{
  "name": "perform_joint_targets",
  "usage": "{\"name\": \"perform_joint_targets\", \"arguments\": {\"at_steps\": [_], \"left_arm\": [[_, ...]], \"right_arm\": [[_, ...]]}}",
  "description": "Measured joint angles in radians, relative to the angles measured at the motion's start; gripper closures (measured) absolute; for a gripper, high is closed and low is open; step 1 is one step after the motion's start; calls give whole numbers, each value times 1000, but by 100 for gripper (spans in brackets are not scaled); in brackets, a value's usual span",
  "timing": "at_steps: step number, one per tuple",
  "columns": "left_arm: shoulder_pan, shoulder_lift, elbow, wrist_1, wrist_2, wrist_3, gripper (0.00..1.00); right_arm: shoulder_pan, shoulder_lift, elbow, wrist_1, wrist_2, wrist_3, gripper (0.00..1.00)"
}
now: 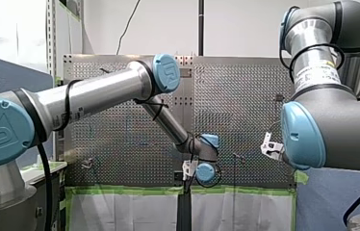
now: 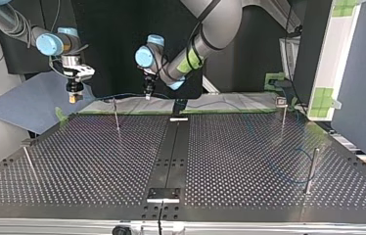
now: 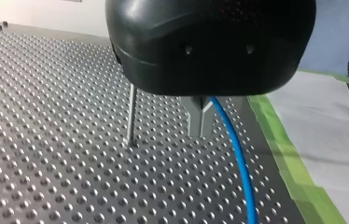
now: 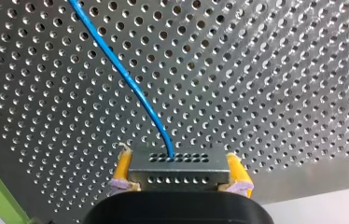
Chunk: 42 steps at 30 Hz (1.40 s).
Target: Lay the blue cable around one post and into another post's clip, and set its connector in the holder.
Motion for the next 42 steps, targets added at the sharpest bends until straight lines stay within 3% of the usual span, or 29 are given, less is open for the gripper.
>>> {"name": "perform_joint_targets", "arguments": {"at_steps": [8,16,25,30,42], "left_arm": [[-25,0,8,3,-15,6,100],[-30,-1,8,20,-16,12,100],[-31,-2,8,78,10,-23,100],[-23,-4,7,84,33,-56,100],[1,-5,-20,117,68,-75,100]], "right_arm": [[-22,0,-5,-4,0,37,100],[-34,0,-5,1,0,61,100],[-34,0,-5,6,1,76,100],[-34,0,-5,8,1,105,100],[-26,0,-3,48,23,95,100]]}}
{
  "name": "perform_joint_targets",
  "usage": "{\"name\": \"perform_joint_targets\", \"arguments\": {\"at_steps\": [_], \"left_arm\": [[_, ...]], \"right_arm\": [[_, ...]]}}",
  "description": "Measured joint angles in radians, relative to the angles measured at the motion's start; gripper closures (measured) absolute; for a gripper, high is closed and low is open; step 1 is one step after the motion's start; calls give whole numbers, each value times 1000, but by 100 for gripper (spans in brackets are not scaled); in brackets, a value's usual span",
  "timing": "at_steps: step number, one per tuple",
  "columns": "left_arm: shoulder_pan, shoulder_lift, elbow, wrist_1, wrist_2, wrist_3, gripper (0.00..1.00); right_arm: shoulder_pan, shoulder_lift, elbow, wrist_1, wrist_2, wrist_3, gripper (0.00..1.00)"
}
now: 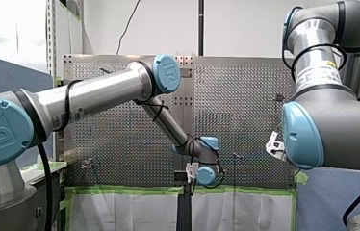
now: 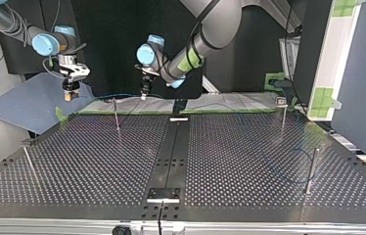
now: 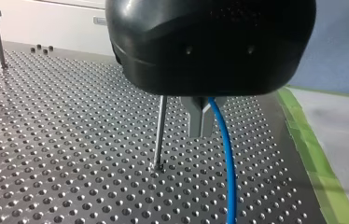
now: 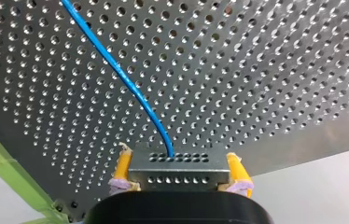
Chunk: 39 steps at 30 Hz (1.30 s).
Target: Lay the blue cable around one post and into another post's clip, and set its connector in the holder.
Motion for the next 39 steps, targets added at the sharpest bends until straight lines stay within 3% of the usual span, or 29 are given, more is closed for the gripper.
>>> {"name": "perform_joint_targets", "arguments": {"at_steps": [16,25,39], "left_arm": [[16,-1,-1,-4,11,-2,100],[24,-4,0,-4,36,-8,100],[53,-31,43,-18,79,-59,100]], "right_arm": [[0,2,4,45,54,11,100],[-2,3,4,82,71,37,100],[-4,5,0,53,85,46,100]]}}
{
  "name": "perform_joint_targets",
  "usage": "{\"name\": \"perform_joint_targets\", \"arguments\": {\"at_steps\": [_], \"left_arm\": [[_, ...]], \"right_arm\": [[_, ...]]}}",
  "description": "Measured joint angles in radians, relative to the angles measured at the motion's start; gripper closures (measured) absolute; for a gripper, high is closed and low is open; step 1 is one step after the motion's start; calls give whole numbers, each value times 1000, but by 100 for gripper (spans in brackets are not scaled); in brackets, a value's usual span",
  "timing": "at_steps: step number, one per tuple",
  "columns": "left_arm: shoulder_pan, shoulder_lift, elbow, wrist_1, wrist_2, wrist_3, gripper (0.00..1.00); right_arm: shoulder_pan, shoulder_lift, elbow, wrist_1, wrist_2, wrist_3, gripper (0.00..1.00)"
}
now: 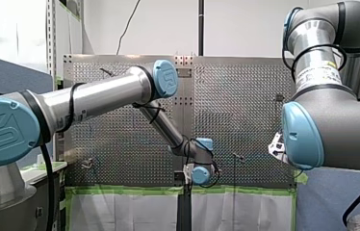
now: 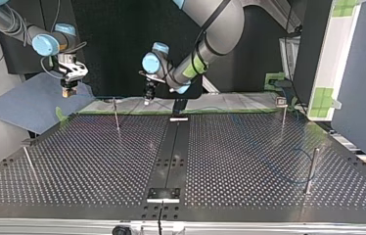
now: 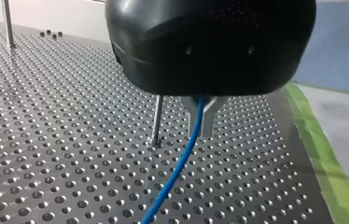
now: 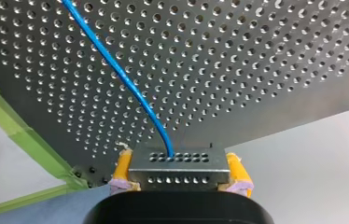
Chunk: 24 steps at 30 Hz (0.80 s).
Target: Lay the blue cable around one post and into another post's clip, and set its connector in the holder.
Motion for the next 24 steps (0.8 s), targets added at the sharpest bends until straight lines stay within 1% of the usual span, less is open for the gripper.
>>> {"name": "perform_joint_targets", "arguments": {"at_steps": [5,16,19,24], "left_arm": [[7,-2,15,-7,4,-6,100],[19,-2,21,-10,24,-21,100],[21,-2,21,-10,29,-27,100],[27,-2,27,-10,41,-44,100]], "right_arm": [[0,1,-10,-1,11,6,100],[1,4,-34,8,19,8,100],[1,13,-46,14,19,10,100],[4,50,-80,36,18,11,100]]}}
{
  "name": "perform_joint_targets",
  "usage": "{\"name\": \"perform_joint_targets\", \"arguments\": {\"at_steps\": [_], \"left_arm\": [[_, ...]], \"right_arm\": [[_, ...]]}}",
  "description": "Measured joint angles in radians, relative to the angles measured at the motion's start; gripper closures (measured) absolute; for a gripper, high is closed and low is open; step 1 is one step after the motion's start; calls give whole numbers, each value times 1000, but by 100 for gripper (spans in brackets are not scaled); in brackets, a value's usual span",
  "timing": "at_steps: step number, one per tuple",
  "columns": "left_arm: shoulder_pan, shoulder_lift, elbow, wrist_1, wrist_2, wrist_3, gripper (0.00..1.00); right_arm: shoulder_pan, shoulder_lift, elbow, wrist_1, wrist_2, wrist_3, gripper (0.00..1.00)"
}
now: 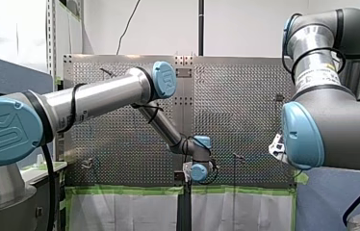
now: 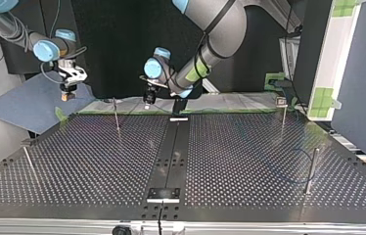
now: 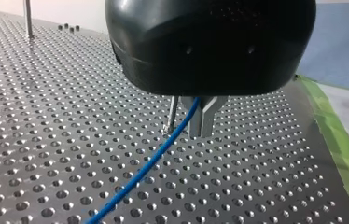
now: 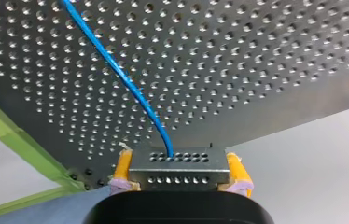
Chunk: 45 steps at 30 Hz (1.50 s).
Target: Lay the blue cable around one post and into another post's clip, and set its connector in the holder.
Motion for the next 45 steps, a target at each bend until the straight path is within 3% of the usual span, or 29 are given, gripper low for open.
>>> {"name": "perform_joint_targets", "arguments": {"at_steps": [5,16,23,35,45], "left_arm": [[8,0,7,0,17,-25,100],[20,-1,31,1,42,-80,100],[24,-41,78,-26,57,-112,100],[36,-55,142,0,74,-140,100],[55,-55,150,-2,84,-153,100]], "right_arm": [[5,28,-22,7,-2,1,100],[2,35,-72,33,0,20,100],[6,36,-99,47,1,22,100],[5,40,-123,46,1,15,100],[9,64,-152,44,-7,0,100]]}}
